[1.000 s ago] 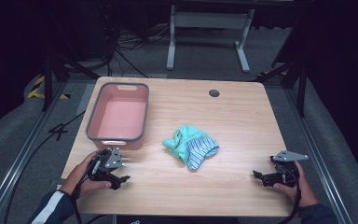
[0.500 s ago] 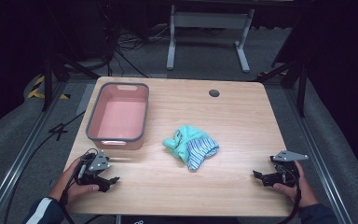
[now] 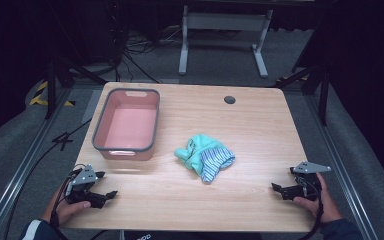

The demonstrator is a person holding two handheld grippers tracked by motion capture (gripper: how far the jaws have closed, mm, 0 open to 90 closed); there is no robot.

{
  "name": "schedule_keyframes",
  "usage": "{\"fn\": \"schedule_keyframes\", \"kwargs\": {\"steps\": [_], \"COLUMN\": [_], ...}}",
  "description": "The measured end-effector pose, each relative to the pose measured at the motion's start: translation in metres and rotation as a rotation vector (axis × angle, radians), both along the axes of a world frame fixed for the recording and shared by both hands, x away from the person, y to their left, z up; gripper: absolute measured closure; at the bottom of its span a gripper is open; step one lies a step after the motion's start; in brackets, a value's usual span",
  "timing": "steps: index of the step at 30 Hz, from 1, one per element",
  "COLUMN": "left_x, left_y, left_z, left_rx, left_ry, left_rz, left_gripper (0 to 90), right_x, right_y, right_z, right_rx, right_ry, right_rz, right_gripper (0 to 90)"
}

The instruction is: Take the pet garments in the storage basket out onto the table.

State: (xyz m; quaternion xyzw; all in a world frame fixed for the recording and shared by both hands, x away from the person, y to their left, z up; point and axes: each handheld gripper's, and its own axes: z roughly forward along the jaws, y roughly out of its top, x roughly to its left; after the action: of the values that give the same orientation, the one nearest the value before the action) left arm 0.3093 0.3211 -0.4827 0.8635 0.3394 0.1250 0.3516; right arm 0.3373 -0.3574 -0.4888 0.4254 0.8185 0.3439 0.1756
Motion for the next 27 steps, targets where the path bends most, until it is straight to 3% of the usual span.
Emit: {"fn": "schedule_keyframes", "kwargs": {"steps": [27], "left_x": [-0.002], "left_y": [0.0008], "left_z": [0.0004], "left_rx": [0.01], "left_ry": [-0.009], "left_rz": [0.025], "left_gripper": [14.7], "right_x": [0.0001], "right_y": [-0.0004], "right_z": [0.0001], "right_rx": [0.0], "right_ry": [0.002], "right_rz": [0.005], "right_gripper": [0.5]}}
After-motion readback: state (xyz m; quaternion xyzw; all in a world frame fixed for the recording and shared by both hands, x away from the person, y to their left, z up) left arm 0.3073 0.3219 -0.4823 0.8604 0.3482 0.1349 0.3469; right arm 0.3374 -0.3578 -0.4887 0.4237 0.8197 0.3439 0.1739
